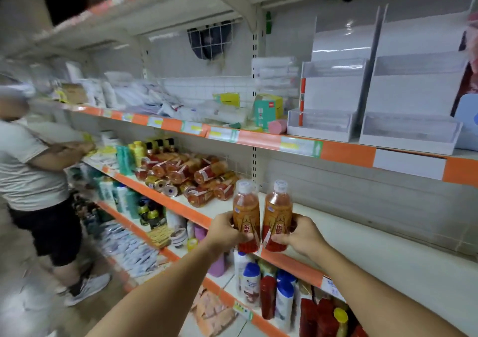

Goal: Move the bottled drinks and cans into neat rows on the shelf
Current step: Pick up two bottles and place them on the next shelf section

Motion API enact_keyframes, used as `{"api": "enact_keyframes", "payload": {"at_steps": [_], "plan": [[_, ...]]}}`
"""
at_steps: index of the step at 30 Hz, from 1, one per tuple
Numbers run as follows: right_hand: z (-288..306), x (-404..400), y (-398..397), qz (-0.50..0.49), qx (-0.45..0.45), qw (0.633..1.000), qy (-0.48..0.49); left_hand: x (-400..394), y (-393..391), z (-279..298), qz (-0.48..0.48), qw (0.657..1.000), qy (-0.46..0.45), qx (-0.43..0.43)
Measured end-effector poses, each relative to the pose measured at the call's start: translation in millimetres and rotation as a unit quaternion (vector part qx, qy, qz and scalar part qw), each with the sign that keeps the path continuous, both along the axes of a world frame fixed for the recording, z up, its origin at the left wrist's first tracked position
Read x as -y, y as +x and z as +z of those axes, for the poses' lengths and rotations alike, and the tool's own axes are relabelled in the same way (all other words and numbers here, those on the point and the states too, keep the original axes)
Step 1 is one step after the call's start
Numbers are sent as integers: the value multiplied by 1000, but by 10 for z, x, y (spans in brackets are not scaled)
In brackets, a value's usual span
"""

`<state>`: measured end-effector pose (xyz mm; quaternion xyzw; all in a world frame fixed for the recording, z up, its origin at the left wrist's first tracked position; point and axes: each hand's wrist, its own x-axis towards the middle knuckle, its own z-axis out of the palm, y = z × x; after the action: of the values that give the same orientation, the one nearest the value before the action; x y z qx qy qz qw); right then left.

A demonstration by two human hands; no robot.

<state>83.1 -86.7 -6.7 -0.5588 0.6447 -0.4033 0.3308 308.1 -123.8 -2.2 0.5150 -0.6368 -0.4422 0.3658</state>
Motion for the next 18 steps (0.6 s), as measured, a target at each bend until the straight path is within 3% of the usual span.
{"api": "enact_keyframes", "payload": {"at_steps": [8, 18], "plan": [[63, 473, 803, 70, -24, 997, -10, 170, 852, 7, 54, 998, -10, 5], [41, 1265, 1341, 149, -22, 988, -12, 611, 1359, -24, 124, 992, 3, -13]]}}
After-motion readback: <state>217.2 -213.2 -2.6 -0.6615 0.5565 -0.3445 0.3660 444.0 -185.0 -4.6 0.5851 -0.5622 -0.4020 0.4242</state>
